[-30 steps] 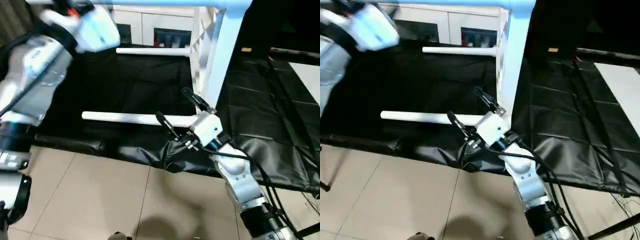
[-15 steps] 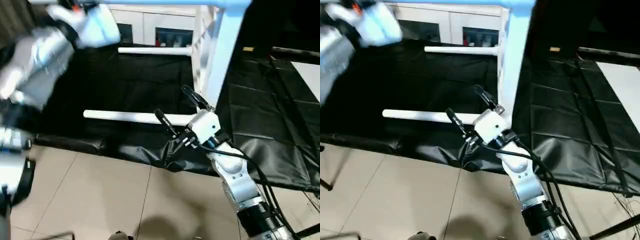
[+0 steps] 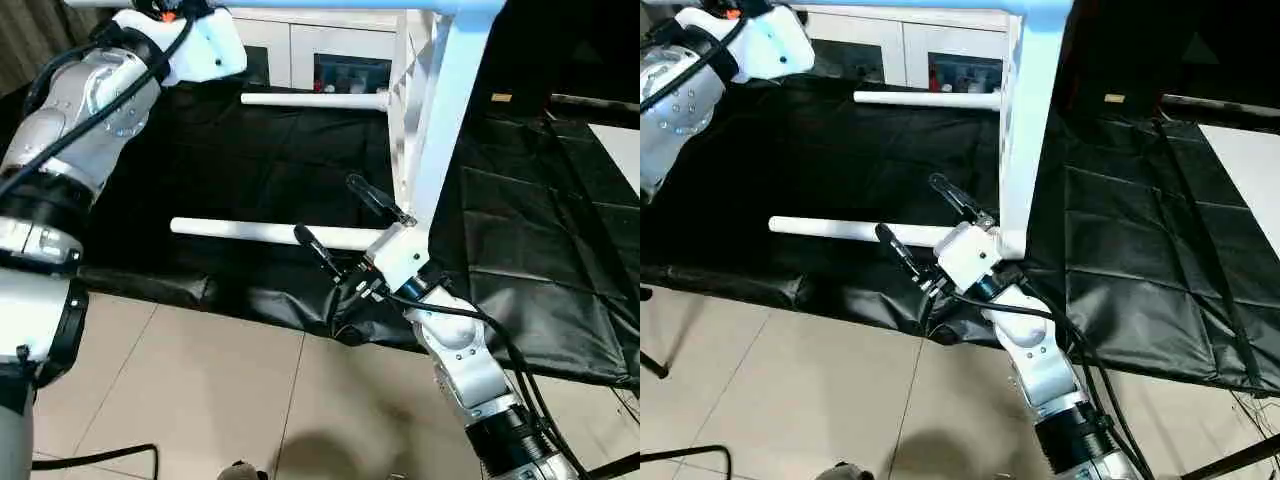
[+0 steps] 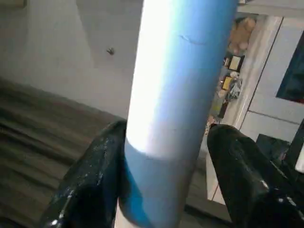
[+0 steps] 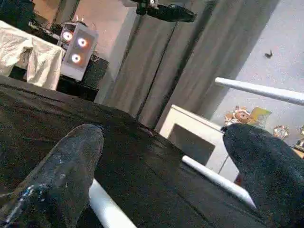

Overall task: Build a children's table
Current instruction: Flip table

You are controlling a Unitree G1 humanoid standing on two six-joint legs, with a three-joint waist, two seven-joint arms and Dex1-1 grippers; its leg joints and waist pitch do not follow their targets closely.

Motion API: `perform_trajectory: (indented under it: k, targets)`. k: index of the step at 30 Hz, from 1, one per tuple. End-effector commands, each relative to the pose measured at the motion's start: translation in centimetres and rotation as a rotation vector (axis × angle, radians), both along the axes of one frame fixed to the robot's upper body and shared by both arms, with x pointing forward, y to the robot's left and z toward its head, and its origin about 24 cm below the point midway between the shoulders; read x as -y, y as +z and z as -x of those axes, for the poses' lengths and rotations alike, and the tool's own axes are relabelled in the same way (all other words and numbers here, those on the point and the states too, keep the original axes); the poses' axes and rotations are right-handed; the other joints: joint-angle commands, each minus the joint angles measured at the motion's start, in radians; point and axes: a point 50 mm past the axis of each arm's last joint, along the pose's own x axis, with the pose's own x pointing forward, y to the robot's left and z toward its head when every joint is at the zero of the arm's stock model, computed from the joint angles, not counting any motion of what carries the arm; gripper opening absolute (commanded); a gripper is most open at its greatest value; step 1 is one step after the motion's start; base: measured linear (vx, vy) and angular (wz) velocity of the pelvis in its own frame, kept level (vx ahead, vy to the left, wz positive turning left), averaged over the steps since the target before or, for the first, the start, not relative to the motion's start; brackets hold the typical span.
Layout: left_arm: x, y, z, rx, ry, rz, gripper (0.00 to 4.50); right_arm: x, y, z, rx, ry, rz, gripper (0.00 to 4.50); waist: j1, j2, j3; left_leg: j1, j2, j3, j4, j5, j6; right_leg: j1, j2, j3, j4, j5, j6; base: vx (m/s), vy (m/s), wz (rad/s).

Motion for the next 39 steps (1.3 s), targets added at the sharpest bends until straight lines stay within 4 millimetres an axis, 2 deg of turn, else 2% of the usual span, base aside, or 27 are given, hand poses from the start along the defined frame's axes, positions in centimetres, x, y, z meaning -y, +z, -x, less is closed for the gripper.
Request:
perform_trajectory:
  k: [1, 6, 7, 15, 16, 17, 18, 22, 23, 25, 29, 32, 35, 37, 38, 39]
  targets:
    - [-0.2, 0.1, -0.2, -0.013, 0.006, 0.02, 2.57, 0.1, 0.8, -0.1, 0.018, -0.002, -0.01, 4.5, 0.002, 0.021, -0.067, 0.031, 0.01, -0.01, -0.083, -0.428, -0.037, 0.029, -0.057, 0.033, -0.081, -0.267, -0.176, 0.0, 0.0, 0.0]
    - [-0.6, 0.4, -0.3, -0.014, 0.021, 0.038, 2.22, 0.0, 0.9, 0.0, 0.023, 0.017, -0.018, 4.5, 0.001, 0.02, -0.064, 0.032, 0.01, -0.012, -0.084, -0.455, -0.039, 0.026, -0.059, 0.033, -0.087, -0.321, -0.16, 0.0, 0.0, 0.0]
    - [-0.6, 0.4, -0.3, -0.018, 0.019, 0.04, 2.01, -0.1, 0.9, 0.1, 0.023, 0.025, -0.023, 4.5, 0.0, 0.019, -0.064, 0.031, 0.009, -0.012, -0.084, -0.454, -0.037, 0.026, -0.059, 0.034, -0.088, -0.326, -0.158, 0.0, 0.0, 0.0]
    - [-0.6, 0.4, -0.5, -0.084, -0.004, 0.158, 1.83, 0.0, 1.0, 0.2, 0.018, 0.028, -0.049, 4.5, 0.006, 0.02, -0.065, 0.031, 0.011, -0.01, -0.084, -0.426, -0.034, 0.027, -0.06, 0.035, -0.084, -0.274, -0.177, 0.0, 0.0, 0.0]
    - [-0.7, 0.5, -0.6, -0.104, -0.008, 0.263, 1.83, 0.2, 0.8, 0.1, 0.008, 0.018, -0.046, 4.5, 0.007, 0.021, -0.065, 0.032, 0.012, -0.008, -0.084, -0.422, -0.033, 0.027, -0.06, 0.036, -0.084, -0.275, -0.18, 0.0, 0.0, 0.0]
    - [-0.7, 0.5, -0.6, -0.104, -0.008, 0.263, 1.83, 0.2, 0.8, 0.1, 0.008, 0.018, -0.046, 4.5, 0.007, 0.021, -0.065, 0.032, 0.012, -0.008, -0.084, -0.422, -0.033, 0.027, -0.06, 0.036, -0.084, -0.275, -0.18, 0.0, 0.0, 0.0]
    - [-0.9, 0.6, -0.7, -0.124, -0.012, 0.375, 1.83, 0.3, 0.5, 0.0, -0.021, 0.015, -0.042, 4.5, 0.011, 0.022, -0.066, 0.032, 0.011, -0.008, -0.082, -0.416, -0.031, 0.027, -0.06, 0.036, -0.083, -0.275, -0.179, 0.0, 0.0, 0.0]
    - [-1.1, 0.4, -0.8, -0.162, -0.018, 0.571, 1.83, 0.4, -0.4, 0.2, -0.073, 0.033, -0.016, 4.5, 0.029, 0.02, -0.066, 0.027, 0.009, 0.0, -0.076, -0.333, -0.002, 0.033, -0.062, 0.037, -0.081, -0.248, -0.192, 0.0, 0.0, 0.0]
    - [-1.2, 0.3, -0.8, -0.171, -0.019, 0.622, 1.83, 0.5, -0.6, 0.3, -0.077, 0.036, -0.009, 4.5, 0.029, 0.02, -0.066, 0.027, 0.009, 0.0, -0.076, -0.333, -0.002, 0.033, -0.062, 0.037, -0.081, -0.248, -0.192, 0.0, 0.0, 0.0]
    - [-1.3, 0.4, -0.8, -0.164, -0.015, 0.706, 1.84, 0.7, -0.8, 0.4, -0.093, 0.027, -0.01, 4.5, 0.038, 0.024, -0.07, 0.022, 0.006, 0.006, -0.07, -0.269, 0.02, 0.036, -0.063, 0.035, -0.081, -0.245, -0.186, 0.0, 0.0, 0.0]
    - [-1.4, 0.5, -0.7, -0.171, -0.016, 0.811, 1.87, 1.0, -1.0, 0.5, -0.106, 0.028, -0.001, 4.5, 0.044, 0.028, -0.071, 0.019, 0.006, 0.006, -0.071, -0.258, 0.024, 0.035, -0.062, 0.033, -0.083, -0.272, -0.169, 0.0, 0.0, 0.0]
    - [-1.5, 0.8, -0.6, -0.173, -0.027, 0.873, 1.87, 1.3, -1.2, 0.5, -0.117, 0.03, 0.008, 4.5, 0.044, 0.029, -0.07, 0.023, 0.006, 0.009, -0.071, -0.275, 0.026, 0.031, -0.06, 0.03, -0.084, -0.282, -0.173, 0.0, 0.0, 0.0]
    - [-1.4, 1.0, -0.4, -0.174, -0.043, 0.899, 1.87, 1.6, -1.3, 0.4, -0.123, 0.015, 0.013, 4.5, 0.045, 0.028, -0.072, 0.021, 0.006, 0.009, -0.071, -0.269, 0.032, 0.033, -0.061, 0.028, -0.083, -0.263, -0.177, 0.0, 0.0, 0.0]
    - [-1.5, 1.1, -0.2, -0.177, -0.05, 0.918, 1.87, 2.0, -1.4, 0.2, -0.139, -0.019, 0.011, 4.5, 0.045, 0.029, -0.075, 0.019, 0.008, 0.009, -0.071, -0.246, 0.035, 0.035, -0.06, 0.028, -0.078, -0.218, -0.187, 0.0, 0.0, 0.0]
    - [-1.5, 1.1, -0.1, -0.179, -0.054, 0.93, 1.87, 2.4, -1.6, 0.0, -0.16, -0.045, -0.004, 4.5, 0.044, 0.027, -0.075, 0.016, 0.006, 0.009, -0.07, -0.235, 0.04, 0.037, -0.06, 0.026, -0.077, -0.2, -0.188, 0.0, 0.0, 0.0]
    - [-1.6, 1.0, 0.2, -0.181, -0.058, 0.957, 1.87, 2.9, -1.8, -0.2, -0.195, -0.083, -0.036, 4.5, 0.044, 0.028, -0.076, 0.018, 0.009, 0.009, -0.071, -0.229, 0.039, 0.038, -0.061, 0.027, -0.072, -0.184, -0.197, 0.0, 0.0, 0.0]
